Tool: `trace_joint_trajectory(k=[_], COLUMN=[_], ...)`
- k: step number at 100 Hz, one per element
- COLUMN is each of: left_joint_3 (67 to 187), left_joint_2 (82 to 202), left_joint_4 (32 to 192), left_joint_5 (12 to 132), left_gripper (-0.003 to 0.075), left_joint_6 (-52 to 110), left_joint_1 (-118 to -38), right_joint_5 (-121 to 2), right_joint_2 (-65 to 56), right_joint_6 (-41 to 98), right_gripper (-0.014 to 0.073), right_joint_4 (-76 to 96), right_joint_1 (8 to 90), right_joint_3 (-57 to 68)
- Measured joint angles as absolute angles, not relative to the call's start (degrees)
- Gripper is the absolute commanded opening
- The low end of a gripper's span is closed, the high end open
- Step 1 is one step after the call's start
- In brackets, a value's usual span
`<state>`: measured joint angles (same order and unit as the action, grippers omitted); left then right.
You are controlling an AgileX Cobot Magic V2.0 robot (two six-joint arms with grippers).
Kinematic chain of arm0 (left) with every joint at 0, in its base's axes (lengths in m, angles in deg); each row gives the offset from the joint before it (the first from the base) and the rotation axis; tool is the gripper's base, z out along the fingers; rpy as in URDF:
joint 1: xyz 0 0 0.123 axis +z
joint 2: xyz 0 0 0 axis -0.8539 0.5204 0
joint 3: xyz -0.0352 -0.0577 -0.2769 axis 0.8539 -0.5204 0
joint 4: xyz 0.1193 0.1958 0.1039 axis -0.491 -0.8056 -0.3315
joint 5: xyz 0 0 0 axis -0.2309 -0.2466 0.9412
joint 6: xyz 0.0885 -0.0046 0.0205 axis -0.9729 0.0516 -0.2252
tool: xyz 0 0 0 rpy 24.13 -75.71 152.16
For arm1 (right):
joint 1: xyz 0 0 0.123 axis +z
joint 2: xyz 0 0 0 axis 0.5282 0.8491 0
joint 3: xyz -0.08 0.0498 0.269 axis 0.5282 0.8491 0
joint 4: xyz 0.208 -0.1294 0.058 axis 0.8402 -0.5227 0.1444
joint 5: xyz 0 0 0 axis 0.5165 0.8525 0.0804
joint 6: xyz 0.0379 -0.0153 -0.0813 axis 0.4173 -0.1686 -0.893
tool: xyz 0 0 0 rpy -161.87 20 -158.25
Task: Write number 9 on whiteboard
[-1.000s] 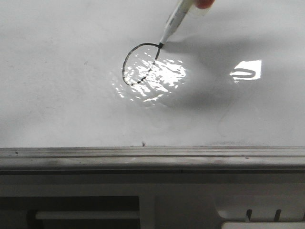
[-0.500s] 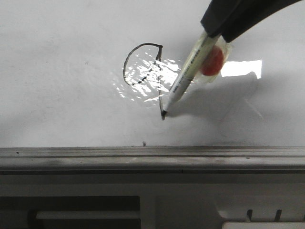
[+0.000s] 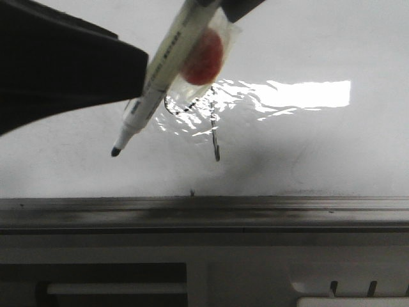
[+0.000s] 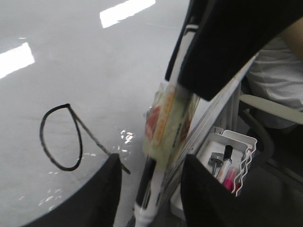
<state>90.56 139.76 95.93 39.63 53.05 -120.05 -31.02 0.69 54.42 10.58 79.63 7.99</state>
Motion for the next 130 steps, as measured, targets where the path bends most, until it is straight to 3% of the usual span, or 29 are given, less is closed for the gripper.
trace_joint_trajectory(k=[27, 37, 51, 61, 77, 85, 104, 130], left_joint_3=[90.56, 90.56, 90.56, 90.56, 90.56, 90.56, 90.56, 90.56], left_joint_2=[144.47, 144.47, 144.47, 144.59, 144.58, 144.58, 144.58, 145.14], left_joint_4=[95.93, 95.93, 95.32, 94.25, 95.31, 99.14, 113.71, 146.0], left_joint_5=[36.3, 36.17, 36.08, 36.31, 36.08, 35.98, 35.86, 30.55], left_gripper=[0.0271, 0.0174, -0.002, -0.002, -0.002, -0.002, -0.002, -0.002], left_joint_6=[53.05, 53.05, 53.05, 52.42, 52.7, 52.94, 53.04, 49.12], left_joint_1=[-120.83, -120.83, -120.83, -120.83, -120.83, -120.83, -120.83, -120.83], right_joint_5=[-31.02, -30.92, -31.28, -31.26, -31.53, -31.53, -31.53, -31.53], right_joint_2=[1.06, 1.06, 1.06, 1.06, 1.06, 1.06, 1.06, 1.06], right_joint_6=[54.42, 54.42, 54.42, 54.42, 54.42, 54.42, 54.42, 54.42], right_gripper=[-0.0069, -0.0069, -0.0064, -0.0002, 0.0307, 0.0396, 0.0391, 0.0391], right_joint_4=[11.22, 11.27, 11.27, 11.27, 11.27, 11.36, 11.36, 11.36], right_joint_1=[80.73, 80.73, 80.73, 80.73, 80.73, 80.73, 80.73, 80.73], right_joint_3=[7.99, 7.99, 7.99, 7.99, 7.89, 7.89, 7.89, 7.89])
